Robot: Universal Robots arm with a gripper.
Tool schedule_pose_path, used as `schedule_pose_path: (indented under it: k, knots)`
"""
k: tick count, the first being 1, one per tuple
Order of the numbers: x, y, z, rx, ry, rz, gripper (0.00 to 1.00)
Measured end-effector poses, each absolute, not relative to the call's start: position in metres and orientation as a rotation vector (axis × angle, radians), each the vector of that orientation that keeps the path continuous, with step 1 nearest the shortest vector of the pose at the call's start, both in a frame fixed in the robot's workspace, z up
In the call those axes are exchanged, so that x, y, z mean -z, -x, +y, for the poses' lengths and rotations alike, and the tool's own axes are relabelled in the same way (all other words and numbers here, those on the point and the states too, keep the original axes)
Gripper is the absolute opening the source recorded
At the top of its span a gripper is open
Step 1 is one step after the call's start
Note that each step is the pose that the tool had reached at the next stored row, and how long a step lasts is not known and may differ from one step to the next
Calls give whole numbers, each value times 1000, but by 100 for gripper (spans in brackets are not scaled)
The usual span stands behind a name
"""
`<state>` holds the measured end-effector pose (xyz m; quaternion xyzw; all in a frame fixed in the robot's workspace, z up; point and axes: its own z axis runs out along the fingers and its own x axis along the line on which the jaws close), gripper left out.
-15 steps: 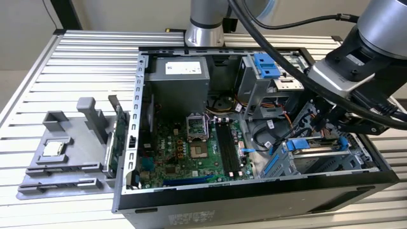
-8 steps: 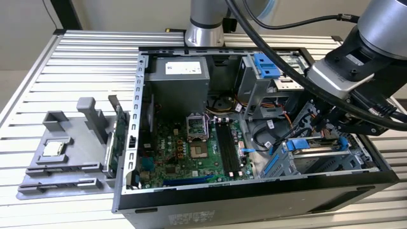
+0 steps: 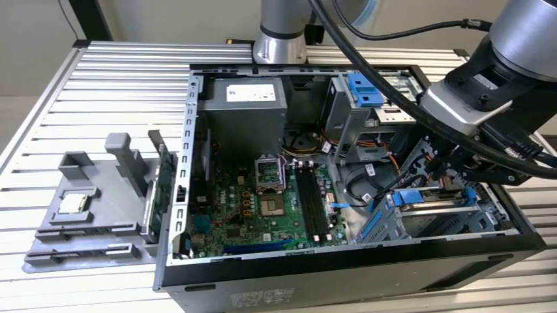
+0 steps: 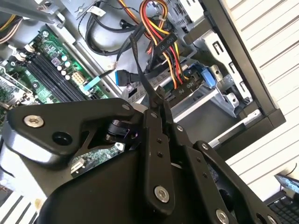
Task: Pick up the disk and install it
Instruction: 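Insert the second disk wire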
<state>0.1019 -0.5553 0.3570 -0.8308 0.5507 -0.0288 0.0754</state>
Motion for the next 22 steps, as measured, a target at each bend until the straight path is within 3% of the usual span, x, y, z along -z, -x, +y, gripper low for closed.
schedule_pose_path:
  k: [22]
  knots:
    - [-356,-102,-569,70,2367,1800,0]
